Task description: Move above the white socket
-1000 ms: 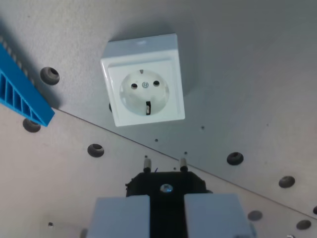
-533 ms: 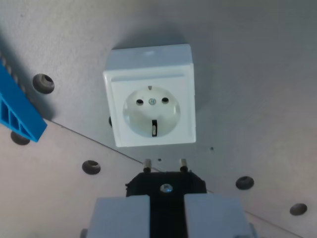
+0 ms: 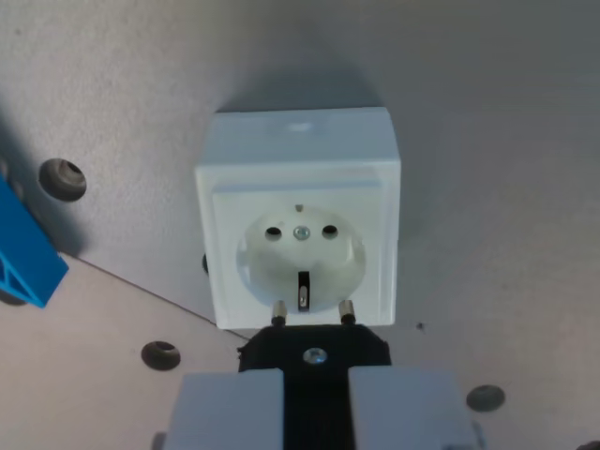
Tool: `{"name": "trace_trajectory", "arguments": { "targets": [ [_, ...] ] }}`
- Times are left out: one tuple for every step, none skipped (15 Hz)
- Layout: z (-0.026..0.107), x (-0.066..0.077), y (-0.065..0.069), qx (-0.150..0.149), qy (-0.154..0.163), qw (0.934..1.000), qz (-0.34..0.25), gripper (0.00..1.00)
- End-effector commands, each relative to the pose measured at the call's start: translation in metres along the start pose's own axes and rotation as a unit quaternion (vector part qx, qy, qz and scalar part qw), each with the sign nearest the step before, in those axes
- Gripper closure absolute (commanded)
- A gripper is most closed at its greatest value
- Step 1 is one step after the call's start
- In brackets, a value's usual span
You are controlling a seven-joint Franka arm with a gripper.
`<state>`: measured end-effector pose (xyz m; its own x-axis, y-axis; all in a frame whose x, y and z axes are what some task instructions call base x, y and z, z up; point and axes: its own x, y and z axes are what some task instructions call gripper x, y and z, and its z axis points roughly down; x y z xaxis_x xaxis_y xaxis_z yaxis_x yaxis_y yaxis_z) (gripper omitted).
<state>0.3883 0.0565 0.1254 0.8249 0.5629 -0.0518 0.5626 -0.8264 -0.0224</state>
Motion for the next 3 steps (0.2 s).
{"name": "trace_trajectory", "arguments": {
  "targets": [
    [0.0079,-0.0046,-0.0053,-0.041,0.04,0.9981,-0.023,1.0],
    [0.0091,-0.005,-0.0059,-0.042,0.041,0.998,-0.022,1.0],
    [0.01,-0.0053,-0.0064,-0.042,0.042,0.998,-0.021,1.0]
  ]
}}
